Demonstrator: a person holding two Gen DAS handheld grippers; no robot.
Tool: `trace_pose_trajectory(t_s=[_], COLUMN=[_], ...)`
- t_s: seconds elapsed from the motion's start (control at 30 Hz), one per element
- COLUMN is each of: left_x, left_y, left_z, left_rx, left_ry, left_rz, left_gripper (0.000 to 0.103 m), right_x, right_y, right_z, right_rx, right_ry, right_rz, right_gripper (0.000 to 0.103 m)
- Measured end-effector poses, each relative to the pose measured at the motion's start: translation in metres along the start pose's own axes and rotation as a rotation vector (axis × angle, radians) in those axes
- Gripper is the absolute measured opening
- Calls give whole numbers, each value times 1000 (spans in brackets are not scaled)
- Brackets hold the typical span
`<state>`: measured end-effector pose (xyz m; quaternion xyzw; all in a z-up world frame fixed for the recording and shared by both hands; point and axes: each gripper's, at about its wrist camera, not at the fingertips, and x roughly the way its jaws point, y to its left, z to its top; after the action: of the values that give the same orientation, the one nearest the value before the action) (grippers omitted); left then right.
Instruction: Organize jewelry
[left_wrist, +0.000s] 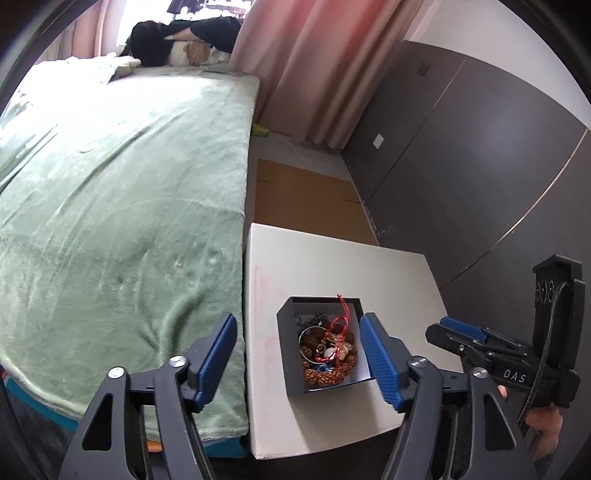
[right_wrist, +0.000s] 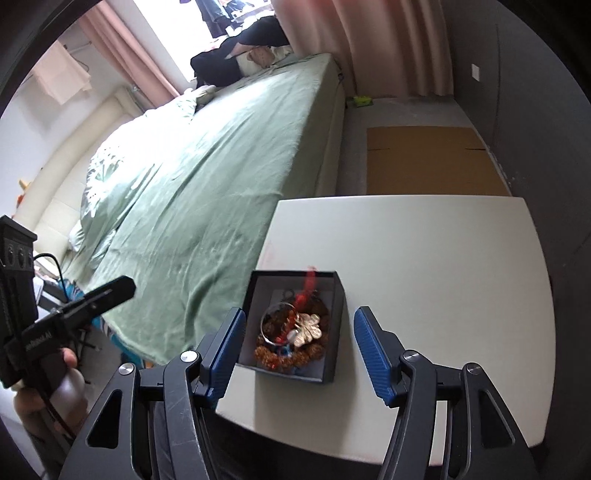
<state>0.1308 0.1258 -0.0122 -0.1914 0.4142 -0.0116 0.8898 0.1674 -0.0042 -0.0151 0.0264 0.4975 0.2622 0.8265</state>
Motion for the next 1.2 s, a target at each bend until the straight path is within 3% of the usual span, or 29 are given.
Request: trace_pose_trajectory(t_s=[0.2, 0.37, 0.47, 0.63, 0.73, 0.87, 1.2], left_x=[-16, -30, -39, -56, -67, -81, -113], left_y=[-14, -29, -40, -56, -66, -80, -92], left_z=[-10, -23, -32, -49, -60, -76, -113], left_rx=[33, 62, 80, 101, 115, 156, 200], left_ry=[-47, -66, -84, -112, -137, -164, -213], left_rz=[10, 21, 20, 14, 9, 17, 21], left_gripper=[82, 82, 85, 92, 101, 103, 103], right_x=[-26, -54, -71, -101, -119, -144, -181], right_y=[-16, -26, -31, -37, -37, -35, -19], right_z=[-19, -38, -50, -71, -84, -102, -139], right_rx=[36, 64, 78, 102, 109, 114, 89], right_ry=[-36, -84, -122, -177, -201, -260, -308], right_rz=[-19, -56, -70, -96, -107, -121, -141], right_gripper=[61, 62, 72, 75, 90, 103, 103])
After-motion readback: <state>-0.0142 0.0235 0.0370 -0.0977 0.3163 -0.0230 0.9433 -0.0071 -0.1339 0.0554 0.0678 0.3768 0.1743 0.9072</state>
